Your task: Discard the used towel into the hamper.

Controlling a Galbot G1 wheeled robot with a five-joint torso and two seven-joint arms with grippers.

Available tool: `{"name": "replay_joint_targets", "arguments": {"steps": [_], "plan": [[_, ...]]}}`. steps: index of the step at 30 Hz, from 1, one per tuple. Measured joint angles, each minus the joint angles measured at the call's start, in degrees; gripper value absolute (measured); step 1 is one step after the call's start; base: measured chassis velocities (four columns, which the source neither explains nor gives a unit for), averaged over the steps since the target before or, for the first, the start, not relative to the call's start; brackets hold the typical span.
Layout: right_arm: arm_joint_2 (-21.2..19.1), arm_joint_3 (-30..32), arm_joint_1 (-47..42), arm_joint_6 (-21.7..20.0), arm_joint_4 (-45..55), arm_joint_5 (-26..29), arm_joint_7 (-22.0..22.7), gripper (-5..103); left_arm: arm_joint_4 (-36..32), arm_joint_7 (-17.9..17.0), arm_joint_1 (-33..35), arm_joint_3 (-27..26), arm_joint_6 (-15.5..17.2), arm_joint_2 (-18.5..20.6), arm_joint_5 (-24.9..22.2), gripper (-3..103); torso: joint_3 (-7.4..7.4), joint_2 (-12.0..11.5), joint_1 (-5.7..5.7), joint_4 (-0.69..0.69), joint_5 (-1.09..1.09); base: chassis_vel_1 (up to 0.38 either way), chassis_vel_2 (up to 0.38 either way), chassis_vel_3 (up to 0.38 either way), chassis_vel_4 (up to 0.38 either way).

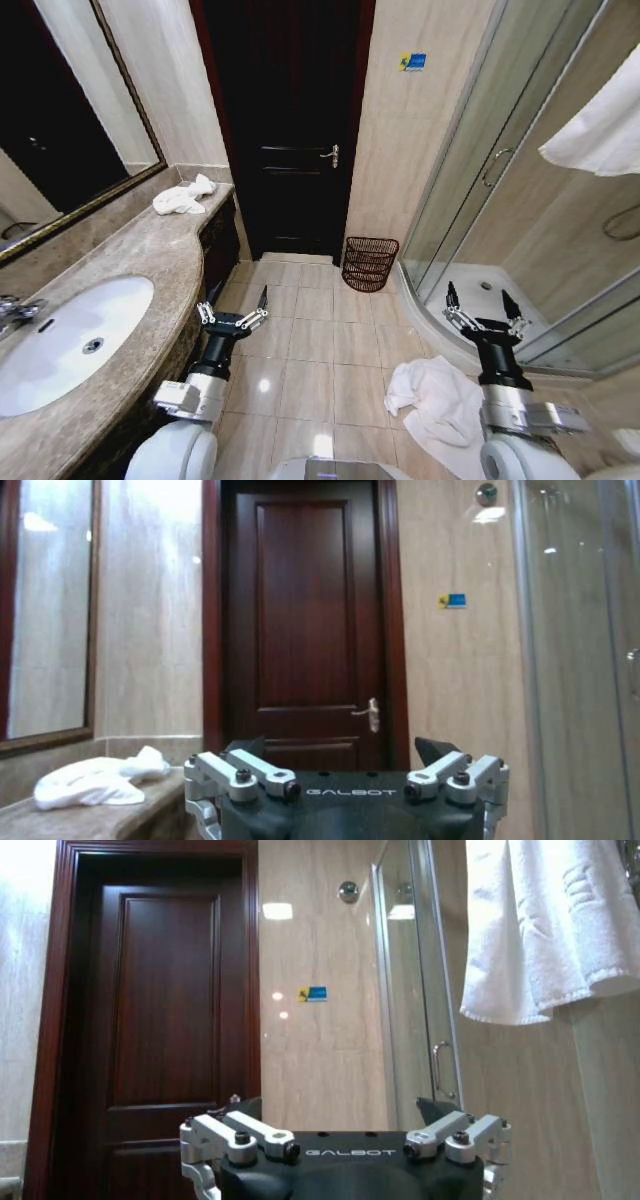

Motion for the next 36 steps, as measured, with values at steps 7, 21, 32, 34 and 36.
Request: {"name": "replay_joint_targets", "arguments": {"steps": [7, 21, 32, 34, 36], "plan": [[0.19, 0.98, -0.06, 2.0, 0.9, 1.88, -0.02, 100, -0.06, -1.26, -0.88, -3.01, 2.47, 0.0, -5.09, 100, 0.0, 0.0, 0.0, 0.0, -0.01, 0.0, 0.0, 0.0, 0.0], [0.36, 1.19, -0.37, 0.08, 1.43, 1.79, -2.08, 100, -0.06, -2.23, -0.93, -2.19, 3.15, 0.0, -5.63, 96, 0.0, 0.0, 0.0, 0.0, 0.0, 0.0, 0.0, 0.0, 0.0], [-0.13, 1.56, 0.14, -0.25, 1.31, 2.92, -3.66, 100, -0.06, -5.06, 0.25, 1.66, 0.09, 0.0, -1.97, 96, 0.0, 0.0, 0.0, 0.01, 0.0, 0.0, 0.0, 0.0, 0.0], [-0.14, 1.56, 0.14, -0.25, 1.32, 2.95, -3.7, 100, -0.05, -5.29, 0.14, 1.72, -0.18, 0.0, -1.7, 96, 0.0, 0.0, 0.0, 0.0, 0.0, 0.0, 0.0, 0.0, 0.0], [-0.27, 1.72, 0.21, -0.2, 1.3, 3.51, -4.45, 100, -0.04, -7.19, -0.44, 1.47, -0.21, 0.0, -0.94, 98, 0.0, 0.0, 0.0, 0.0, 0.0, 0.0, 0.0, 0.0, 0.0]]}}
